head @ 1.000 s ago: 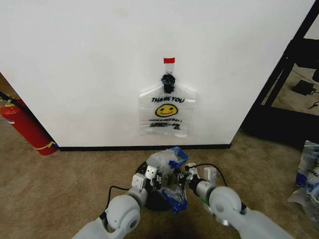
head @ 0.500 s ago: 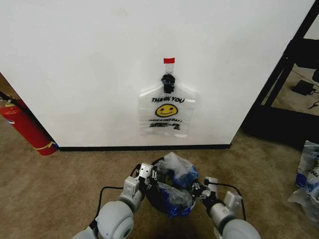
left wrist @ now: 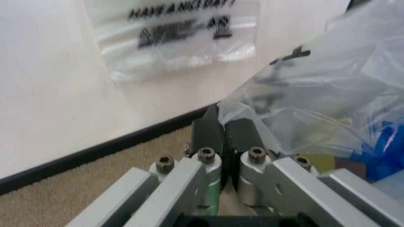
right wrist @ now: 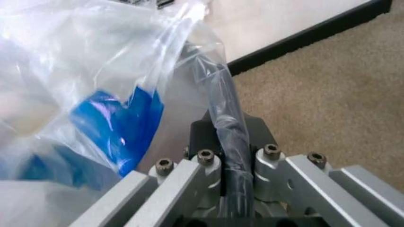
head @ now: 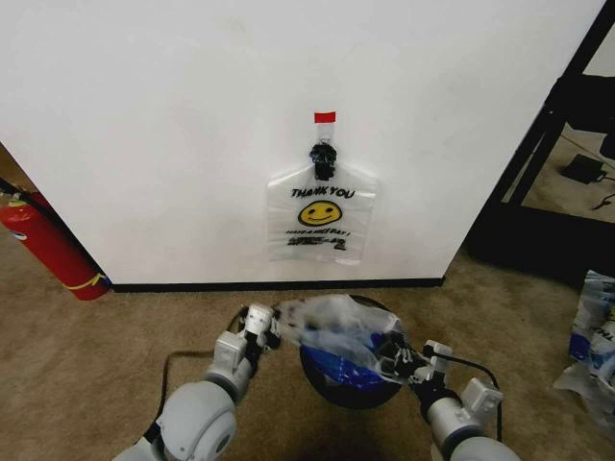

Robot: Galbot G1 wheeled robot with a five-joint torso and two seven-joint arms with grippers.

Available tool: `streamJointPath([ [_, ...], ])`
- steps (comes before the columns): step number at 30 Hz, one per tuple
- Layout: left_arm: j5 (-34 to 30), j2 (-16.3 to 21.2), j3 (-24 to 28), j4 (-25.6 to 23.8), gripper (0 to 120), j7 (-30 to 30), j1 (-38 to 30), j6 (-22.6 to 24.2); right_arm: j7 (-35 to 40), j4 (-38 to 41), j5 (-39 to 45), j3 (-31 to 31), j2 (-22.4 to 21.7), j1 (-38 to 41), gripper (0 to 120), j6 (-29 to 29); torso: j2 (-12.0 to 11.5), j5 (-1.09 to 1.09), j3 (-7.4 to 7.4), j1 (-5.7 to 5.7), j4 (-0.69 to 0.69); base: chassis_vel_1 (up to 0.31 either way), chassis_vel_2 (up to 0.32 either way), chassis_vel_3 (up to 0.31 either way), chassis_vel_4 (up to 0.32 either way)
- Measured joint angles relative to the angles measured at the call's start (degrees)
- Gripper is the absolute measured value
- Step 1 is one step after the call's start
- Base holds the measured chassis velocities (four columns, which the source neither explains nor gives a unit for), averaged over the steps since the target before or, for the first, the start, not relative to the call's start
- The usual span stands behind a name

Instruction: Pick up the garbage bag from the wall and place it over the trash bin.

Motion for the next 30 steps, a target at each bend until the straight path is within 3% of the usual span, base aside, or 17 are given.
streamJointPath([
  [4,-0.05,0.05,0.15,0.11,0,0.55,-0.06,0.02,-1.40,-2.14,-2.20,-1.01,0.71,1.06,1,1.48,-0.01,-0.08,0.01,0.01,0.01,0.000,0.000,0.000,0.000],
  [17,0.90,-0.17,-0.87,4.24,0,-0.53,1.48,-1.52,-6.82,-4.28,-4.92,-0.23,0.66,1.72,1,6.01,-0.01,-0.05,0.01,0.01,0.01,0.000,0.000,0.000,0.000],
  [24,1.44,0.25,-1.13,0.19,22,2.16,2.90,-5.99,-9.53,-5.31,-5.42,-0.30,1.40,3.08,1,7.50,-0.01,-0.04,0.01,0.01,0.01,0.000,0.000,0.000,0.000],
  [27,8.82,1.79,-1.86,-1.85,36,8.05,4.63,-11.30,-11.12,-7.02,-6.80,-0.15,2.47,4.43,1,9.11,-0.01,-0.02,0.00,0.00,0.01,0.000,0.000,0.000,0.000],
  [30,14.32,2.44,-2.21,-1.37,46,10.05,5.40,-13.97,-11.52,-7.64,-6.95,0.15,2.83,5.09,1,9.89,-0.01,-0.05,0.00,0.00,0.01,0.000,0.000,0.000,0.000],
])
